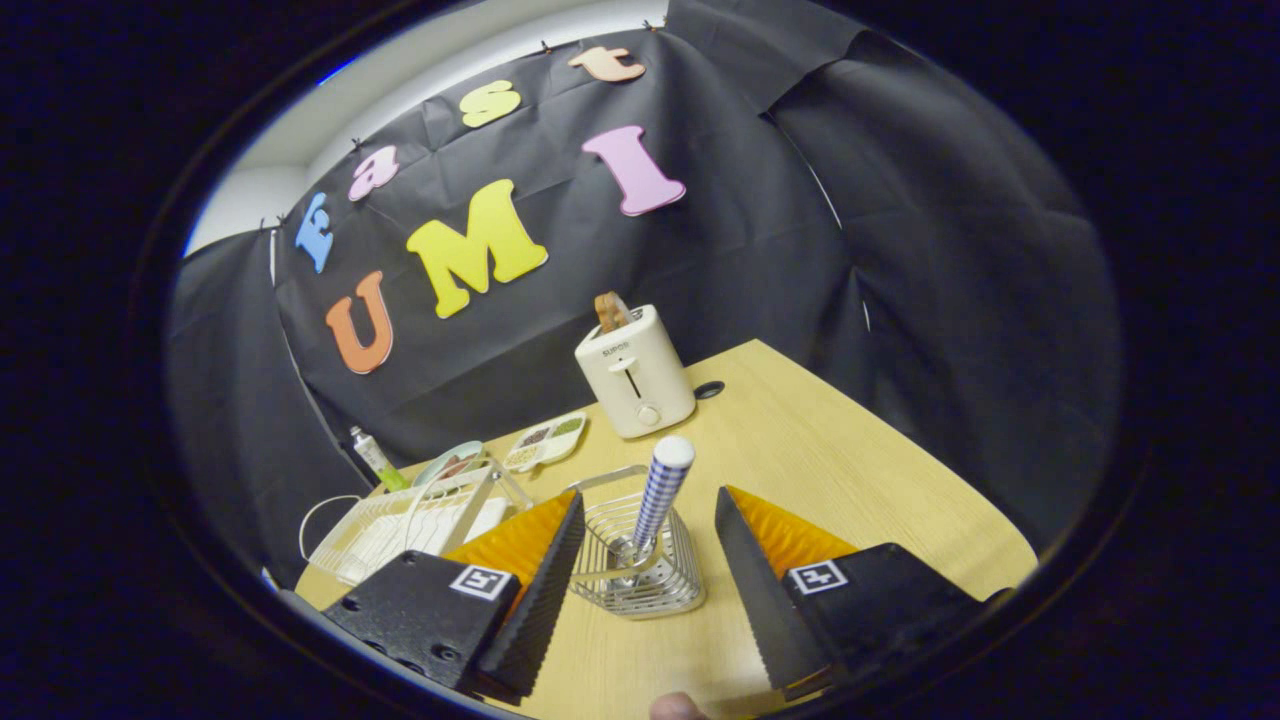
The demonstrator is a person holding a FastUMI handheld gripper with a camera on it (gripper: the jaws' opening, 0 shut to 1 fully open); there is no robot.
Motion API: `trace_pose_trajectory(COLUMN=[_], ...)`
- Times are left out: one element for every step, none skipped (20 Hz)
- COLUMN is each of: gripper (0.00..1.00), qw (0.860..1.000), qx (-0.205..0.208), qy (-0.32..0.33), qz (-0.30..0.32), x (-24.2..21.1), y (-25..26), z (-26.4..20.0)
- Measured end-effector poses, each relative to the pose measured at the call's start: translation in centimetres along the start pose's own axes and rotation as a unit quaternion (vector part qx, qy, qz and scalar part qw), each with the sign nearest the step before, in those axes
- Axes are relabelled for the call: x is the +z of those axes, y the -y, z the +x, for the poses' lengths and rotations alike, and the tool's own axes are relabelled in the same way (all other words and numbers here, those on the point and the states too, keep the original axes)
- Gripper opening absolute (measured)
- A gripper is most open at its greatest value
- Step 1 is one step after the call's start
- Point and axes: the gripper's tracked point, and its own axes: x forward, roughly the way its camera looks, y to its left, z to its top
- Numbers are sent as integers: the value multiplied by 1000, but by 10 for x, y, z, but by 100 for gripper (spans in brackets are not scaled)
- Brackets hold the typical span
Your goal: Take the plate from the dish rack, then take the spoon from the basket and place it into the plate.
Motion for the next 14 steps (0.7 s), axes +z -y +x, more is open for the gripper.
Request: trace_pose_trajectory(gripper=[77, 69, 61, 53, 41, 29, 17, 16, 14, 14, 11, 11, 9, 9], qw=[1000, 1000, 1000, 1000, 999, 999, 999, 999, 999, 999, 999, 999, 999, 999], qx=[0, 2, 2, 7, 17, 18, 18, 18, 18, 16, 15, 14, 9, 5], qy=[-4, -7, -10, -9, -9, -11, -12, -11, -9, -7, -3, 2, 9, 18], qz=[4, 11, 19, 28, 38, 44, 44, 44, 47, 48, 48, 48, 48, 47], x=[-1, 0, -1, -1, 0, 0, -2, -3, -1, -1, 0, 3, 5, 10], y=[1, 0, 1, 1, -4, -4, -3, -4, -7, -8, -10, -11, -12, -14], z=[4, 7, 10, 11, 12, 12, 13, 11, 10, 7, 4, 1, -1, -4])
